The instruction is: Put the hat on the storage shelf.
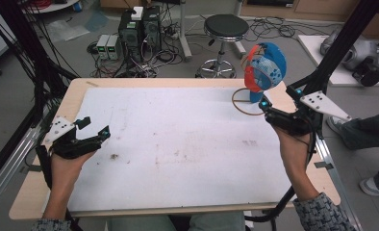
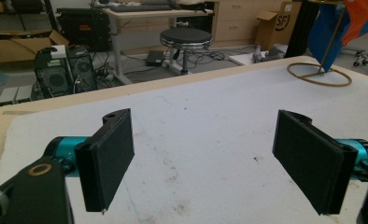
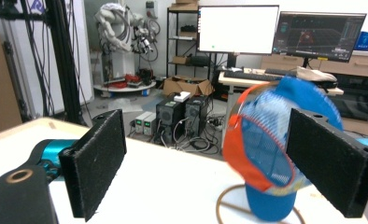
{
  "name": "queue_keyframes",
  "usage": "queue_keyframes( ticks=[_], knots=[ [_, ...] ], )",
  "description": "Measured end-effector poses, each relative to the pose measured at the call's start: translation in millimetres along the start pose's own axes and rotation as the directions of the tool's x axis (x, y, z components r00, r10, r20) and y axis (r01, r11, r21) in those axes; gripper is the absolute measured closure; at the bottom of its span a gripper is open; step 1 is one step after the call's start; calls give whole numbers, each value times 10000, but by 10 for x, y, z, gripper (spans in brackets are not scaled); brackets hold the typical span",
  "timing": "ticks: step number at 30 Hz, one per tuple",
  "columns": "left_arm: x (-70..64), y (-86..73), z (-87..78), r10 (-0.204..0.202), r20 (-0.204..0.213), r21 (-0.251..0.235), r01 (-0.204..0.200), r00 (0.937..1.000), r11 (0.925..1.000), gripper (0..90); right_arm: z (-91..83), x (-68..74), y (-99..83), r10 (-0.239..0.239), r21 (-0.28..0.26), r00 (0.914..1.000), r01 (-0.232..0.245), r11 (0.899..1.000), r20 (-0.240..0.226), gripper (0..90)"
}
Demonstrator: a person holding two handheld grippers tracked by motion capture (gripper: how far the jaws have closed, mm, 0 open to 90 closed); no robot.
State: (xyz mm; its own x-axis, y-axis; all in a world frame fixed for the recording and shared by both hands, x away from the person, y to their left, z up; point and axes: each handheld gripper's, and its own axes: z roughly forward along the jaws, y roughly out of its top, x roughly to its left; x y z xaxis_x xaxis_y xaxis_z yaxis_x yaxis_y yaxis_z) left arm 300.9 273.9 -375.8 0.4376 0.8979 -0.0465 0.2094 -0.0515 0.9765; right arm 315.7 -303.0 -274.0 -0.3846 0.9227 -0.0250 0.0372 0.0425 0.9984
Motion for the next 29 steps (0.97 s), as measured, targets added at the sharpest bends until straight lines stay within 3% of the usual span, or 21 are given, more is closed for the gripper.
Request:
queue_keyframes(
  ticks=[6, 11, 13, 15, 26, 29],
  knots=[
    [-27, -5, 0, 68, -8, -6, -68, 10000, 10000, 208, -8, 72, -351, 254, 24, 9996, -254, 9997, 154, 118],
    [-15, -38, 13, 15, -94, 45, -15, 10000, 10000, 207, -14, 105, -728, 959, 885, 9954, -951, 9915, -55, 118],
    [-17, -61, 27, 42, -106, 143, -41, 9999, 9999, 207, 5, 131, -867, 774, 1279, 9970, -759, 9889, -66, 118],
    [-18, -67, 35, 42, -105, 172, -40, 9999, 9998, 207, 4, 148, -938, 675, 1264, 9977, -676, 9897, 57, 119],
    [-14, -70, 34, 60, -178, 205, -56, 9998, 9998, 208, -2, 174, -1002, 182, 1305, 9998, -191, 9913, 81, 118],
    [2, -81, 45, -28, -169, 382, 34, 9999, 9993, 208, -18, 106, -1021, 442, 1374, 9987, -475, 9894, 267, 118]
  ],
)
